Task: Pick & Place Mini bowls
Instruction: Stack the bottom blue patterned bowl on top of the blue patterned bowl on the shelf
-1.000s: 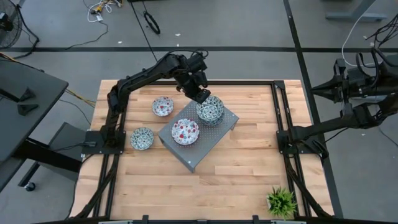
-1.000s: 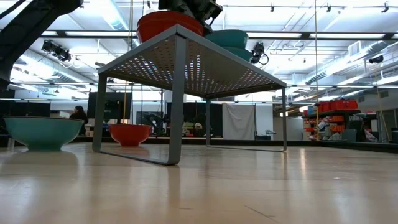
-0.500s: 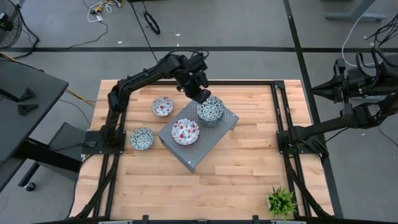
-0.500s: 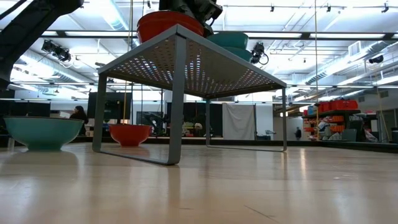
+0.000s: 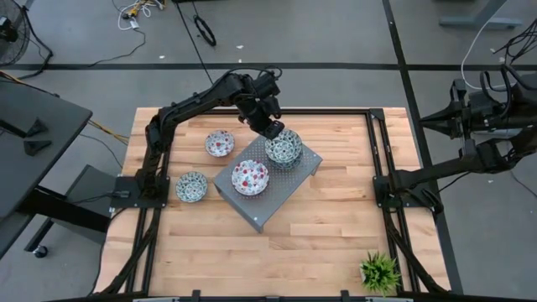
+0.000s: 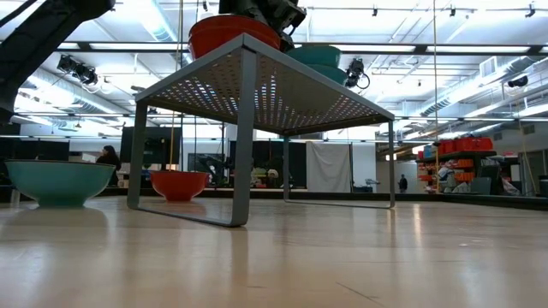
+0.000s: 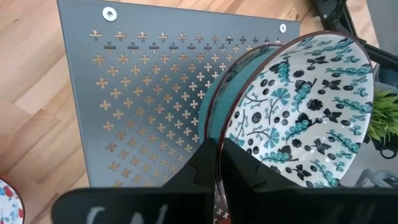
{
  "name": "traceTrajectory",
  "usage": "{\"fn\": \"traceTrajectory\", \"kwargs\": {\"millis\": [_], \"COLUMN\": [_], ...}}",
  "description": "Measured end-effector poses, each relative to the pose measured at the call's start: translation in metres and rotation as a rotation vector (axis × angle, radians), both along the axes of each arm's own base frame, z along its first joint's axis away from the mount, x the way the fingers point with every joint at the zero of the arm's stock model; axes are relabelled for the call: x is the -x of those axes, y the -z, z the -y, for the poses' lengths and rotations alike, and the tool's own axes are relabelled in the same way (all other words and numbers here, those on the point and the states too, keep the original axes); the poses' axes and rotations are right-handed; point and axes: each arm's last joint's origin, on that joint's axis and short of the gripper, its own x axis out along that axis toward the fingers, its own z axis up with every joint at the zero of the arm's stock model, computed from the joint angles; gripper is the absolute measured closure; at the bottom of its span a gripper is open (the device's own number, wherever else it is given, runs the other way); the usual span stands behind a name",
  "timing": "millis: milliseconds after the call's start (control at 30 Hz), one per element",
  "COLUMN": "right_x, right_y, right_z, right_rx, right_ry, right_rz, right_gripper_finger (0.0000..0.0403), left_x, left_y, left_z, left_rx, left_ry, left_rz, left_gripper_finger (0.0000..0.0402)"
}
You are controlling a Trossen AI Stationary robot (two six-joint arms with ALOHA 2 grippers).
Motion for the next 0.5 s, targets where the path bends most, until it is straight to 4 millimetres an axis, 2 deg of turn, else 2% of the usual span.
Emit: {"fn": "traceTrajectory", "kwargs": {"millis": [500], "right_x": [0.0000], "right_y": [0.0000], "right_z": [0.0000], "right_rx": [0.000], "right_ry": [0.000], "right_rz": [0.000], "right_gripper_finger": [0.0376], "left_x": [-0.0032], "left_y": [-0.0004], "left_z": [0.0061], "left_rx": [0.001], "left_ry": [0.024], "left_rz": [0.012], "left_gripper_finger": [0.0388]}}
